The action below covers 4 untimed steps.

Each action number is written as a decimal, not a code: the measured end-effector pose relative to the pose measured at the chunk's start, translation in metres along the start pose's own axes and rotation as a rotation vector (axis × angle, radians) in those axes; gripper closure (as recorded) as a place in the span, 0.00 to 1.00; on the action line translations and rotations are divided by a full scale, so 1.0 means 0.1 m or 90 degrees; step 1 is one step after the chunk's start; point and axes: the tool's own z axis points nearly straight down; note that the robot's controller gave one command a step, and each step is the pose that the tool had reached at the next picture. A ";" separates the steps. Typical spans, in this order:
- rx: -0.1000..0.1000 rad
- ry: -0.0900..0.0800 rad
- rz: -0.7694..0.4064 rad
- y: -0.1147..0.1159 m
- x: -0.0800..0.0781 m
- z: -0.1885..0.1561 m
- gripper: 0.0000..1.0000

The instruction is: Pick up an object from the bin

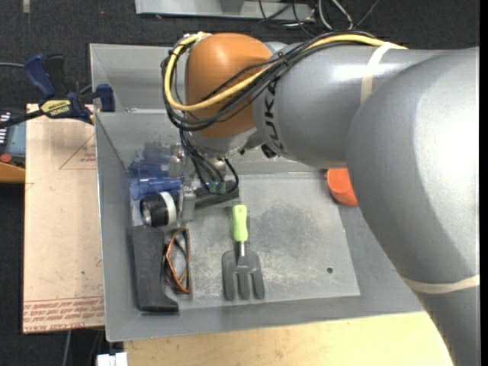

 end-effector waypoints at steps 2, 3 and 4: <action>0.000 -0.002 -0.075 -0.81 -0.02 0.86 0.00; -0.008 -0.014 0.143 0.13 -0.09 -0.01 0.00; 0.000 -0.002 -0.069 -0.80 -0.02 0.84 0.00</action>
Offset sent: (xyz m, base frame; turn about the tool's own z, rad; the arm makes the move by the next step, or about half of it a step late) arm 0.0018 -0.0781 -0.0834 -0.1232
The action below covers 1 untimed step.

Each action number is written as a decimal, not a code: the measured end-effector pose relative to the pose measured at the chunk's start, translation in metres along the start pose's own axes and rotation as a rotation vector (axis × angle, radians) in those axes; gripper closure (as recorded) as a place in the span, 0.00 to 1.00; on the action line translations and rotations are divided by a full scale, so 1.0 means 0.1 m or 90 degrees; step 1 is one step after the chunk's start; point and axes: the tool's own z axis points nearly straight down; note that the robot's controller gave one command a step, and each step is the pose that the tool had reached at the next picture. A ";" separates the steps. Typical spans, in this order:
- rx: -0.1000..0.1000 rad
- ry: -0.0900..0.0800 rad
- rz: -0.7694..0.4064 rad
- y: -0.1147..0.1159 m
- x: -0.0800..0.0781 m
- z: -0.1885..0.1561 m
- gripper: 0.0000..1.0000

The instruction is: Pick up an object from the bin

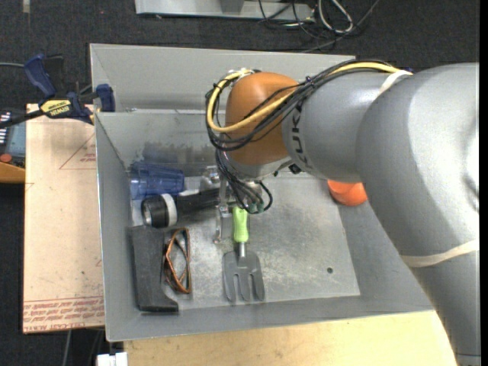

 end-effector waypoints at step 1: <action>-0.010 -0.017 0.098 -0.08 0.12 -0.01 0.00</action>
Offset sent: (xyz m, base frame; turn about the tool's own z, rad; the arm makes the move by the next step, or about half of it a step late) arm 0.0000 0.0024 0.0018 0.0047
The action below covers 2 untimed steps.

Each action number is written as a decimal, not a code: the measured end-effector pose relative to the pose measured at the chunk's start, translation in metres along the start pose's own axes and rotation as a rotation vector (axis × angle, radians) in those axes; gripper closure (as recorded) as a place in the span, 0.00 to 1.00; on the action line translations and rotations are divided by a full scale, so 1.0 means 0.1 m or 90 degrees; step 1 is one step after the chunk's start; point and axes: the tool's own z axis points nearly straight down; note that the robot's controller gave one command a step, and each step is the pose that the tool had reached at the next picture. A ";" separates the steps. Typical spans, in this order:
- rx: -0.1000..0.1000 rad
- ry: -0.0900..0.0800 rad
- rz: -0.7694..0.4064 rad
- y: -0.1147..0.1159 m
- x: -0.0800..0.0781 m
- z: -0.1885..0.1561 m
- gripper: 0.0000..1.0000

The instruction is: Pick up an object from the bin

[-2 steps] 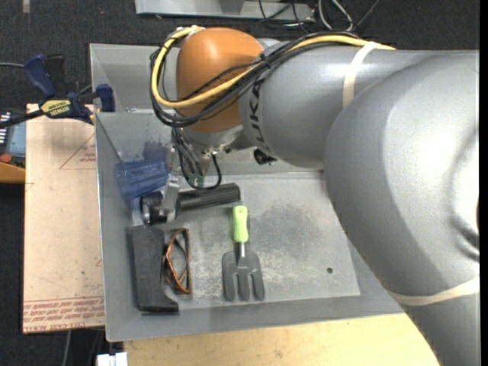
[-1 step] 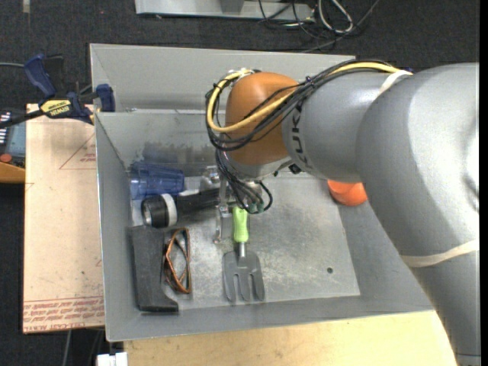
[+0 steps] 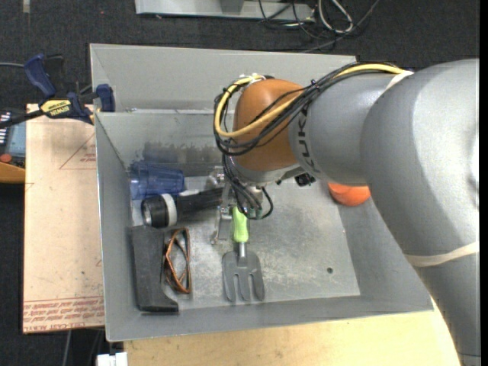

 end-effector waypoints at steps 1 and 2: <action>0.007 0.011 -0.093 0.12 -0.12 -0.01 1.00; 0.007 0.011 -0.093 0.12 -0.12 -0.01 1.00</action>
Offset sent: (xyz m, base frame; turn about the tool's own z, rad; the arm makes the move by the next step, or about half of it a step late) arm 0.0000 0.0000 0.0000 0.0000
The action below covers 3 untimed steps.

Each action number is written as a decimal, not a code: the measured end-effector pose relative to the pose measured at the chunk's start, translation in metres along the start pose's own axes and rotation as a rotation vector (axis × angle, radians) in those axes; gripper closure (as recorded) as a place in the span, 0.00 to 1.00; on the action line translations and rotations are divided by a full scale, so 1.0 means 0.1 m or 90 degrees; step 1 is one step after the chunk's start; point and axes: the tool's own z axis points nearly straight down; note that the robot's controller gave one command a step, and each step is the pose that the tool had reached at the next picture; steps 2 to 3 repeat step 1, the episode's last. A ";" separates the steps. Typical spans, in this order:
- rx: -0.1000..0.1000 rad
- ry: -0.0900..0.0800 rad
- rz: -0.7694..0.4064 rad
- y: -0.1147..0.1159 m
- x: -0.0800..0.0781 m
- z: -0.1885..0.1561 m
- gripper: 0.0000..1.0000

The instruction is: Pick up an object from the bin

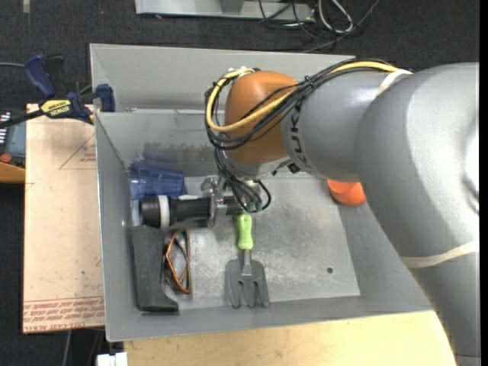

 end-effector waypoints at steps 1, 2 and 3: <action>0.001 0.005 0.000 0.00 0.02 -0.40 1.00; 0.001 0.005 0.000 0.00 0.02 -0.40 1.00; 0.001 0.005 0.000 0.00 0.02 -0.40 1.00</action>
Offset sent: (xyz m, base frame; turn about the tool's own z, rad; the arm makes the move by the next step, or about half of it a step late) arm -0.0034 -0.0006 0.0267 0.0005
